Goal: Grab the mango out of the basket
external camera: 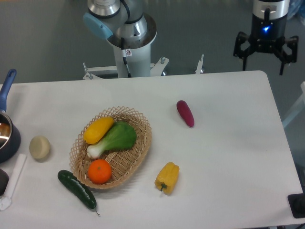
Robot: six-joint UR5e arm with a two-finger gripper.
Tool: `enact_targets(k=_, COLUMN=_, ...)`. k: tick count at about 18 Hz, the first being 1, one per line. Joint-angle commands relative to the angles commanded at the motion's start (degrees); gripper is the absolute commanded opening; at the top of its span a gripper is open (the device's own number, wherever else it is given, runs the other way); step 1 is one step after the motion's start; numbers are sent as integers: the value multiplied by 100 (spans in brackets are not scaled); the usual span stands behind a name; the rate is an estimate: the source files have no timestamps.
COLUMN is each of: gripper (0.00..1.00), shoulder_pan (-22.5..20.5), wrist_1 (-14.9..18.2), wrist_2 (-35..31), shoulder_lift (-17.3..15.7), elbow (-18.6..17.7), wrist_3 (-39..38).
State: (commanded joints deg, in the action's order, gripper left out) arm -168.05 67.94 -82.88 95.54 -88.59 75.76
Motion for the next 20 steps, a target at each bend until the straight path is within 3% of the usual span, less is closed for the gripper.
enact_targets(k=8, gripper=100, shoulder_pan=-9, wrist_1=18, wrist_2=35, shoulder_lift=-44, elbow=-44, wrist_3=-35)
enact_targets(k=16, gripper=100, shoulder_pan=-53, wrist_1=-9, wrist_2=334, shoulder_lift=-79, elbow=-360, wrist_3=-88)
enact_targets(k=20, gripper=100, shoulder_pan=-44, wrist_1=-245, wrist_2=343, shoulder_lift=-158, elbow=-580, wrist_3=-123)
